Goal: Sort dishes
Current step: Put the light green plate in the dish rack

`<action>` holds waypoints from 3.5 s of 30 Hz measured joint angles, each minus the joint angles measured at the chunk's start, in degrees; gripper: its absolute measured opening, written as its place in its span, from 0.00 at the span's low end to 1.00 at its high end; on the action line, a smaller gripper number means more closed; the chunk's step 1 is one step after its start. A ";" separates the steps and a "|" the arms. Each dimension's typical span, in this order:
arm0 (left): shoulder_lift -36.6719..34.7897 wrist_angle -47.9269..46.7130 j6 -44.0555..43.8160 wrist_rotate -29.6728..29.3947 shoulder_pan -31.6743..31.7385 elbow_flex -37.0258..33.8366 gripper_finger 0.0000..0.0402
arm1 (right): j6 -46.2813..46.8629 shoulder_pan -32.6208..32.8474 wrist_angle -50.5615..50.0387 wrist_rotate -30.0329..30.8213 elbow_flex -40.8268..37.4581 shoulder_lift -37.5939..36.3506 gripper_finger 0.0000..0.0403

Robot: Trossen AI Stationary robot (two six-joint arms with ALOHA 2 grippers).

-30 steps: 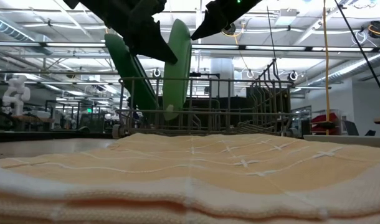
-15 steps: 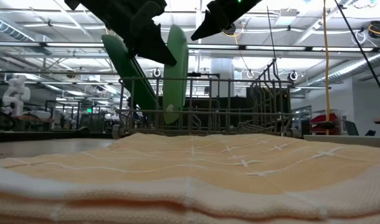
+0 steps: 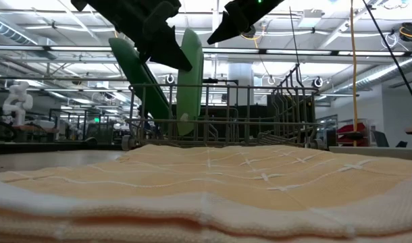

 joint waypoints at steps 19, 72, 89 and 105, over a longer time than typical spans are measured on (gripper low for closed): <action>0.00 0.04 0.02 0.01 -0.02 0.00 0.13 | -13.03 -1.21 18.11 -5.72 0.01 0.29 0.10; -0.02 1.55 -1.49 2.14 -0.61 0.98 0.34 | -11.64 -7.52 22.92 -17.73 0.02 3.72 0.24; -0.02 1.61 -0.98 1.92 -0.61 3.98 0.37 | -10.57 -7.54 19.64 -17.20 0.04 3.56 0.24; -0.02 1.66 -0.98 1.66 -0.61 4.63 0.37 | -10.04 -7.54 18.36 -17.42 0.09 3.56 0.24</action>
